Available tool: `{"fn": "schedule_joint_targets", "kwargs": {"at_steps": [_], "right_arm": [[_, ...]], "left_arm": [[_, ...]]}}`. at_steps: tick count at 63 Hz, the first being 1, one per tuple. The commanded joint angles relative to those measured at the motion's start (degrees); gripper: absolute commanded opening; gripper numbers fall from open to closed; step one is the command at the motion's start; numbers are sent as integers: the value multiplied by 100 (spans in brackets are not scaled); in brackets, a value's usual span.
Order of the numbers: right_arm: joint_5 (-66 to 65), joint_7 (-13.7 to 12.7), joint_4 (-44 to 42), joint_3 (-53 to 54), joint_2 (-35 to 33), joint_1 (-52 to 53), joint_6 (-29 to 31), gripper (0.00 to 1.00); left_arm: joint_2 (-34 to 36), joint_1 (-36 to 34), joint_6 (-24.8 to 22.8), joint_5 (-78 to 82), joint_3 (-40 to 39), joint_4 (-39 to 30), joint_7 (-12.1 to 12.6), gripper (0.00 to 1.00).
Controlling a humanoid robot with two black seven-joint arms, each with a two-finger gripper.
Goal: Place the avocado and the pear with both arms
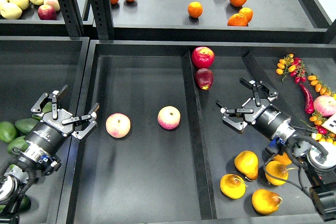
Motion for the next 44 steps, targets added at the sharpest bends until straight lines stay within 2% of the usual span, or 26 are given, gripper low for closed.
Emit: {"fn": "schedule_joint_targets", "kwargs": {"at_steps": [1, 8, 44], "right_arm": [[0, 0, -150, 208, 427, 54, 14, 99], [-17, 0, -194, 332, 858, 72, 22, 99], [-8, 0, -325, 253, 858, -341, 58, 100]], "left_arm": [[0, 64, 0, -1, -12, 5, 0, 99], [0, 143, 0, -1, -56, 13, 0, 99], [0, 899, 0, -71, -179, -66, 0, 99]]}}
